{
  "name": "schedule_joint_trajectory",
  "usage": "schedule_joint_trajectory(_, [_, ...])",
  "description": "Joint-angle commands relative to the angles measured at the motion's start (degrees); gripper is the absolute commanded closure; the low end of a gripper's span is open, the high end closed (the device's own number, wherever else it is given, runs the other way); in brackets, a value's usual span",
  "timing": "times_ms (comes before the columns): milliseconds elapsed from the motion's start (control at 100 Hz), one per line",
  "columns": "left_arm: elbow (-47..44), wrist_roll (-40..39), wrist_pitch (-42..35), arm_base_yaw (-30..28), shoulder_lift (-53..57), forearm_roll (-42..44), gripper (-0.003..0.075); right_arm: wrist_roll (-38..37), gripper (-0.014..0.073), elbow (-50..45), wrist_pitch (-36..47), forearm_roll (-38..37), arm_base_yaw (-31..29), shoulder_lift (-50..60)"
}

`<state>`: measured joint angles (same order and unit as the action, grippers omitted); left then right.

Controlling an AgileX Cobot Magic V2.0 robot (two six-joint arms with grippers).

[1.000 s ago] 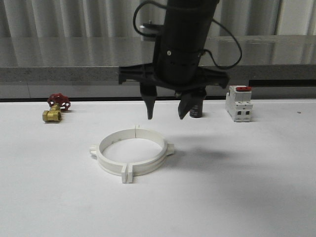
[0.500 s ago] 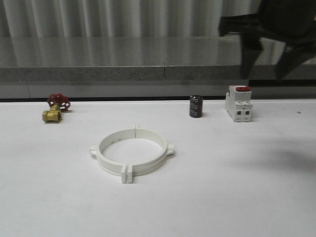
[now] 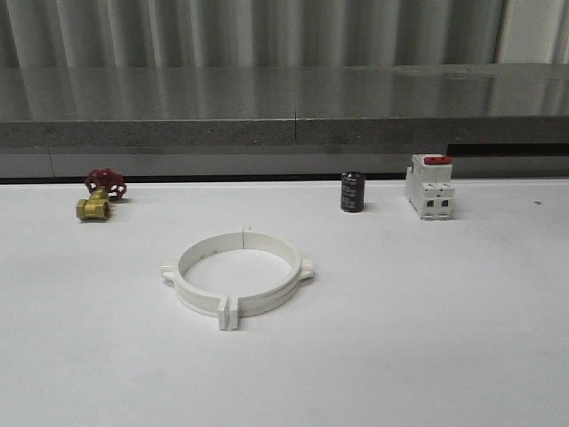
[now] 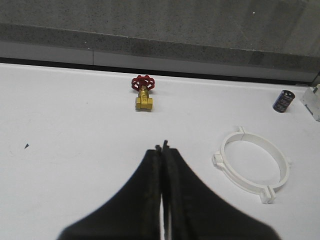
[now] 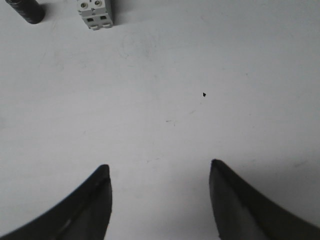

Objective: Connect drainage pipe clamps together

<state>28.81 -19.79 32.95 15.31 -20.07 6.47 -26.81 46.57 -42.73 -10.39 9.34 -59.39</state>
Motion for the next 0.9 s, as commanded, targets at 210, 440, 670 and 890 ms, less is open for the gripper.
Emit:
schedule_joint_trajectory(210, [1.50,0.07,-4.46,-0.15,-0.33,0.25,0.0740,1.92,0.0193,-7.99,-0.98,-1.84,-0.34,16.38])
schedule_joint_trajectory(440, [1.50,0.07,-4.46,-0.15,-0.33,0.25,0.0740,2.81,0.0471,-10.98,-1.04,-2.00,-0.34,23.66])
schedule_joint_trajectory(670, [1.50,0.07,-4.46,-0.15,-0.33,0.25,0.0740,2.81,0.0661,-10.98,-0.54,-2.01,-0.34,24.22])
schedule_joint_trajectory(890, [1.50,0.07,-4.46,-0.15,-0.33,0.25,0.0740,2.81,0.0662,-10.98,-0.62,-2.01,-0.34,24.22])
